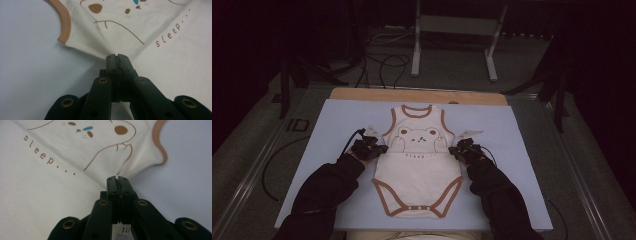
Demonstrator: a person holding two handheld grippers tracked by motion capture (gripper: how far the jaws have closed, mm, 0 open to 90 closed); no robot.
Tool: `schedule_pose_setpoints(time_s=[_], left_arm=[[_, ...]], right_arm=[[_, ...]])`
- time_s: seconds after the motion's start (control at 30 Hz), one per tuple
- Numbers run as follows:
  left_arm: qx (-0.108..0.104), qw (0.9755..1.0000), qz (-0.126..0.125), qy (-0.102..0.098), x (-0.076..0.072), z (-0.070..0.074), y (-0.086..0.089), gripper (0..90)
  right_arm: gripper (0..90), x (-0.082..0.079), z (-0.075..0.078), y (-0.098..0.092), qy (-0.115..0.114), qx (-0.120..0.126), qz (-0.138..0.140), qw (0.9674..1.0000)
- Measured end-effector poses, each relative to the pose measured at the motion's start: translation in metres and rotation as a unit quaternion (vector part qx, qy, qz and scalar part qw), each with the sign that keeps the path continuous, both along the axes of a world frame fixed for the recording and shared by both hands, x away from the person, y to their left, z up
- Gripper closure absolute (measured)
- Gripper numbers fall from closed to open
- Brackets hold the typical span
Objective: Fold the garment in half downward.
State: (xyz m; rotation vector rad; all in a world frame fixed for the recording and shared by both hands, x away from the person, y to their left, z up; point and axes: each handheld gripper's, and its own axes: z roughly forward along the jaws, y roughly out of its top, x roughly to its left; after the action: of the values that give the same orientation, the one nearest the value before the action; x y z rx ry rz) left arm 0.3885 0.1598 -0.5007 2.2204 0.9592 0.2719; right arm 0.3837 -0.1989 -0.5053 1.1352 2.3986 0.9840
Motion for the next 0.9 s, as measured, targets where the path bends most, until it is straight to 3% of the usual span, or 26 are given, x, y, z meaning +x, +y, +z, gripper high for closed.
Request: schedule_pose_setpoints(time_s=[0.5, 0.9], left_arm=[[-0.011, 0.9999, -0.009, -0.01, -0.009, 0.013, 0.005, 90.0], [-0.014, 0.9993, -0.031, -0.013, -0.026, 0.024, 0.009, 90.0]], right_arm=[[89.5, -0.012, 0.017, -0.006, -0.017, 0.015, 0.008, 0.9997], [89.5, -0.038, 0.037, -0.008, -0.038, 0.02, 0.025, 0.9988]])
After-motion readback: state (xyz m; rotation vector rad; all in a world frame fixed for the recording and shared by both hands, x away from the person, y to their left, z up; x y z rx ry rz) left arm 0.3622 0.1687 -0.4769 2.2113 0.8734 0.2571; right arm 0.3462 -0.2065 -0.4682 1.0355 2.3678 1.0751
